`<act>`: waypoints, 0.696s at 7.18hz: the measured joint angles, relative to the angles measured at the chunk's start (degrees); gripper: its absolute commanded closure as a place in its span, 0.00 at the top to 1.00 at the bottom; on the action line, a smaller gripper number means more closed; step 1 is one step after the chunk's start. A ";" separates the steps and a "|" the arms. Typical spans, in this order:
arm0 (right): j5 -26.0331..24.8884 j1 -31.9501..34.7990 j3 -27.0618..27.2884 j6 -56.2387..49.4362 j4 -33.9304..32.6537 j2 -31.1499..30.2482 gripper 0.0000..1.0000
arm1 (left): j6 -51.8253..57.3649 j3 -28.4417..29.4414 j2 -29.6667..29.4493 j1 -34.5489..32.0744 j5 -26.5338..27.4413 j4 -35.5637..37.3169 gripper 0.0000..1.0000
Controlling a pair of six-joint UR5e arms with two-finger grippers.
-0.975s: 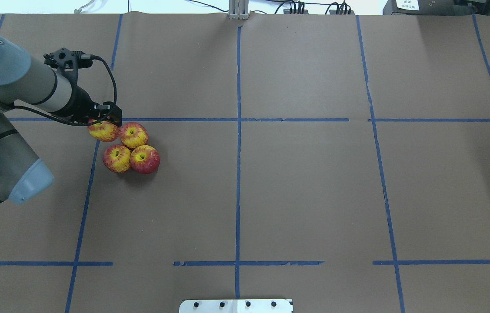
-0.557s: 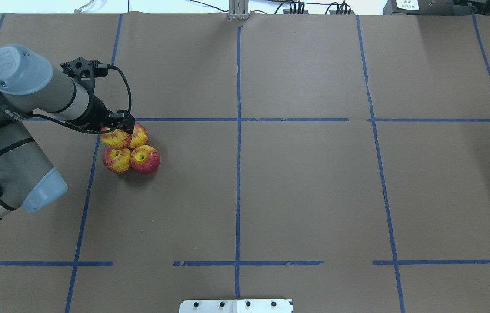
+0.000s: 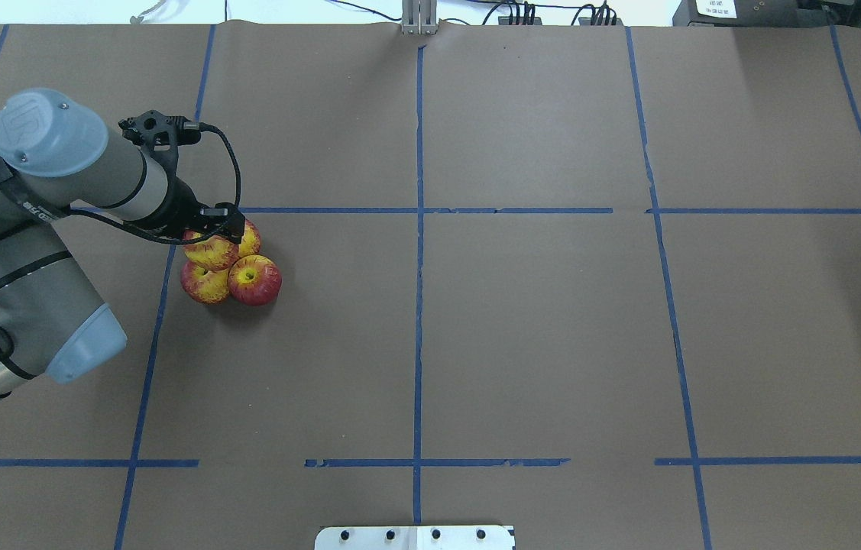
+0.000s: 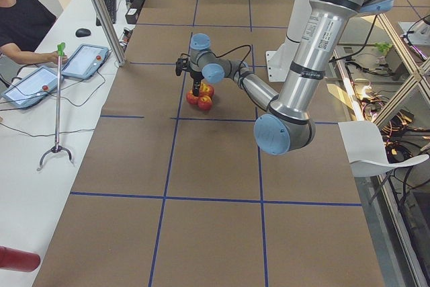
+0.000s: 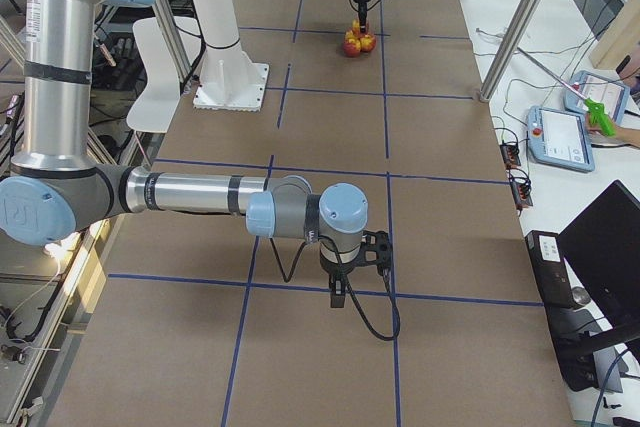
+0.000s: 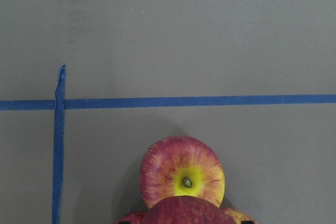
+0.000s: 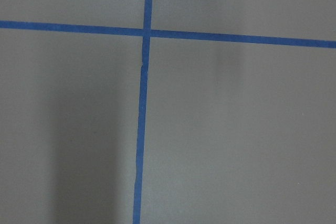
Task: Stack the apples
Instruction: 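Lower the apple onto the top of the cluster and open the left gripper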
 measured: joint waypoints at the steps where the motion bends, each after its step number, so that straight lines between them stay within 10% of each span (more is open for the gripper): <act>1: 0.01 0.00 -0.01 0.00 0.01 0.00 1.00 | -0.04 0.08 -0.10 0.46 0.02 0.02 0.00; 2: -0.01 0.00 -0.02 0.00 0.03 0.00 1.00 | -0.06 0.03 -0.18 0.66 0.03 0.03 0.03; 3: -0.02 0.00 -0.02 0.00 0.03 0.00 1.00 | -0.06 -0.07 -0.25 0.72 0.03 0.03 0.54; 5: 0.01 0.00 -0.04 0.00 0.04 0.00 1.00 | -0.05 -0.15 -0.32 0.76 0.05 0.01 1.00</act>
